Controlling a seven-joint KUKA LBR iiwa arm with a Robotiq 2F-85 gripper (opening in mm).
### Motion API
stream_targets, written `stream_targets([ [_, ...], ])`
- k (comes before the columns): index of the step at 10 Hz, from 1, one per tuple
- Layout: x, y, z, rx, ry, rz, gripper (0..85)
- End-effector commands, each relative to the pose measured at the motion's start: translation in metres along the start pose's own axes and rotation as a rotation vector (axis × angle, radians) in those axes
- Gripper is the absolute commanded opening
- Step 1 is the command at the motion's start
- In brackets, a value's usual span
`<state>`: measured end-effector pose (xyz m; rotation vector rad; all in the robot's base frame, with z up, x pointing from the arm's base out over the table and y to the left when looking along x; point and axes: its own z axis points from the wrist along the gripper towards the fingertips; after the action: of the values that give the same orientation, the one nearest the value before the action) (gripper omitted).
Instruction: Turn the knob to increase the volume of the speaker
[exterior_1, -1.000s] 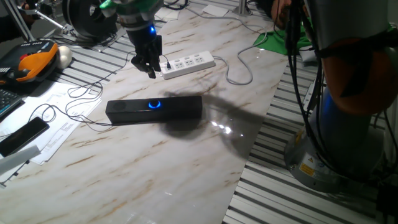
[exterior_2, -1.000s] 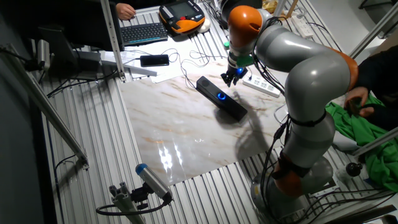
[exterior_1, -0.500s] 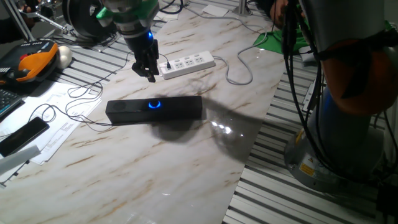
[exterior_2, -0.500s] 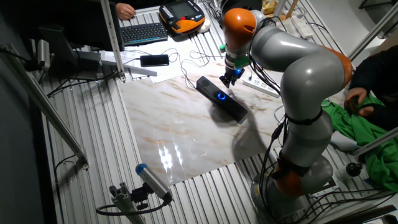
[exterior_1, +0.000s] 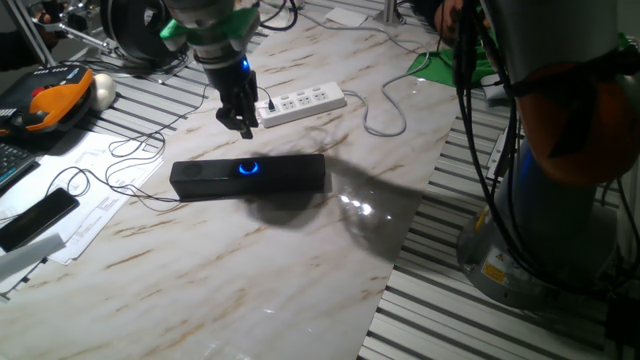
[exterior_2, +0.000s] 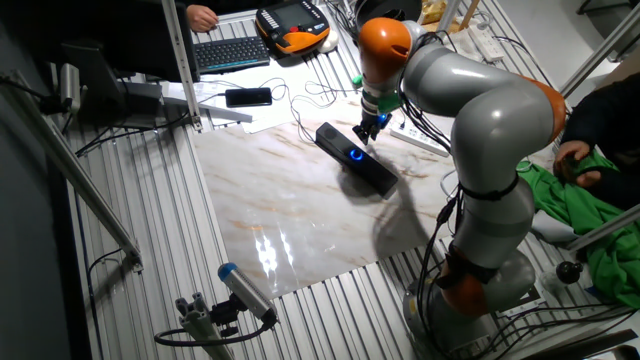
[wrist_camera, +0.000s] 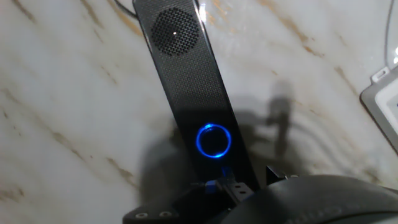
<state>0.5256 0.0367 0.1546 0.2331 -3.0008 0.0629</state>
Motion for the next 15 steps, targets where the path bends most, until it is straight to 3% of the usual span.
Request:
stream_targets([
  [1, 0.0002, 0.0002, 0.0013, -0.009, 0.003, 0.082, 34.0],
  [5, -0.0006, 0.0012, 0.0091, -0.017, -0.009, 0.102, 34.0],
  [9, 0.0003, 0.0016, 0.0096, 0.002, -0.019, 0.186, 34.0],
  [10, 0.0003, 0.0016, 0.0096, -0.013, -0.015, 0.211, 34.0],
  [15, -0.0001, 0.0016, 0.0105, 0.023, 0.001, 0.006, 34.0],
])
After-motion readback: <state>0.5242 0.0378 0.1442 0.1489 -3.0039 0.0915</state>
